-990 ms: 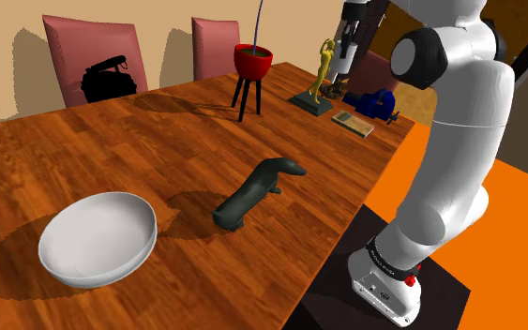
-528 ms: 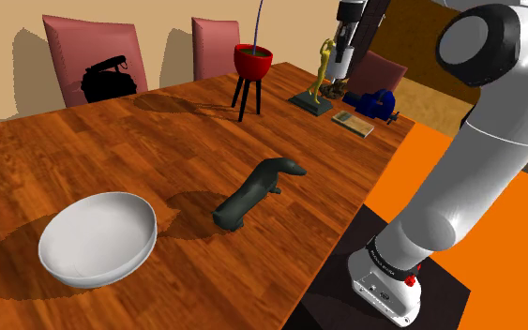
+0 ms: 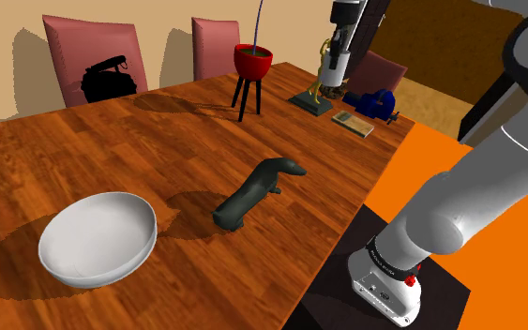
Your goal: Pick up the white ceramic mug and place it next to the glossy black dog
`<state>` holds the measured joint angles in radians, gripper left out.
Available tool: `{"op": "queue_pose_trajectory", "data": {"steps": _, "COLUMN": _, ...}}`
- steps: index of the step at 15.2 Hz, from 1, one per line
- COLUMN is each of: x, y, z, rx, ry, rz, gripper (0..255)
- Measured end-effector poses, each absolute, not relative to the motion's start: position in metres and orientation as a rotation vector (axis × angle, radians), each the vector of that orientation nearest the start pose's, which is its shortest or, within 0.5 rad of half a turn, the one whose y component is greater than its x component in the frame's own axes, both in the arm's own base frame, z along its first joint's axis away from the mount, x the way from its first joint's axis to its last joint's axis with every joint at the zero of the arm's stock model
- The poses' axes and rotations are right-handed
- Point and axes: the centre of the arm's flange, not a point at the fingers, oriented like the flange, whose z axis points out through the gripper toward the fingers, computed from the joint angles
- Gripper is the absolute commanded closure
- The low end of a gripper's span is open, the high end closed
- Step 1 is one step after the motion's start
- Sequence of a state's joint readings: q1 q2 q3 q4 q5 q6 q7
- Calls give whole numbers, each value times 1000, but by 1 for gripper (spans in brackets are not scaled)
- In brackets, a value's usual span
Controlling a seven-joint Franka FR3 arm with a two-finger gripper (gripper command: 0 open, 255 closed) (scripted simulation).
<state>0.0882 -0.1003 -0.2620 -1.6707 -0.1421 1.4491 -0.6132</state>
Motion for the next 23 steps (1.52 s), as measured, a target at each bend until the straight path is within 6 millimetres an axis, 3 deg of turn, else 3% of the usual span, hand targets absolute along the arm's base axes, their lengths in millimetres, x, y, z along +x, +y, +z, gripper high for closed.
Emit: {"op": "queue_pose_trajectory", "data": {"steps": 23, "x": 379, "y": 168, "z": 617, "rx": -3117, "ry": -687, "rz": 256, "gripper": 255}}
